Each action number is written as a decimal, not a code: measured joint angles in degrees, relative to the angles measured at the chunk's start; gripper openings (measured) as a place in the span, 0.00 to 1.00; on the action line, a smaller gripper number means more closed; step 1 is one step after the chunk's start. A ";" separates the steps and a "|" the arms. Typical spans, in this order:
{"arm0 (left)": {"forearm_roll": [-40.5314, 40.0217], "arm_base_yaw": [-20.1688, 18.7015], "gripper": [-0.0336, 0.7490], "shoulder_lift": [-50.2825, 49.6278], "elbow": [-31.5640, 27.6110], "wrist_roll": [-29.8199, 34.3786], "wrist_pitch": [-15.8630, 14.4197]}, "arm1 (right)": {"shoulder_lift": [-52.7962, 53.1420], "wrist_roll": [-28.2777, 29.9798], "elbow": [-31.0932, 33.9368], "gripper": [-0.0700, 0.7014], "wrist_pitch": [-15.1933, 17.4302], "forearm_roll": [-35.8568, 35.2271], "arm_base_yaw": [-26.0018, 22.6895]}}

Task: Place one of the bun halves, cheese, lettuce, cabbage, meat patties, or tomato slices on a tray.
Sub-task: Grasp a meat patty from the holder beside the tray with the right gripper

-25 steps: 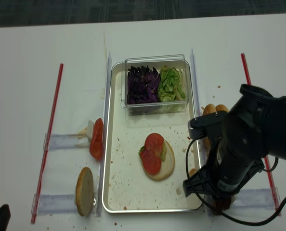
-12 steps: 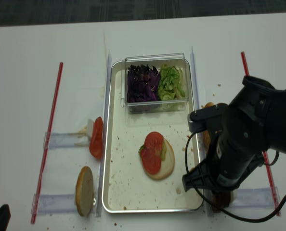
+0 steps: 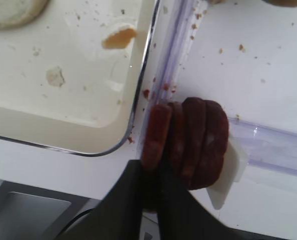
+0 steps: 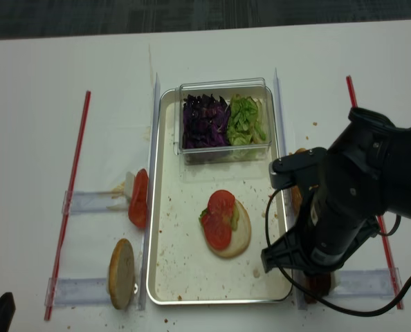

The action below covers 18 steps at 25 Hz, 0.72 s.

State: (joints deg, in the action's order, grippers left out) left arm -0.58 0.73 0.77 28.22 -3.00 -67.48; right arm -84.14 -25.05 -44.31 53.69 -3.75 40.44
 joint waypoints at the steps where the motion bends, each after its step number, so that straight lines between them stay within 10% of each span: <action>1: 0.00 0.00 0.65 0.00 0.00 0.00 0.00 | 0.00 0.00 -0.28 0.24 0.14 0.02 0.00; 18: 0.00 0.00 0.65 0.00 0.00 0.00 0.00 | 0.75 0.81 -2.07 0.24 1.27 -0.12 0.00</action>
State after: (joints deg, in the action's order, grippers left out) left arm -0.58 0.73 0.77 28.22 -3.00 -67.48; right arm -83.39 -24.24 -46.38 54.97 -3.86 40.44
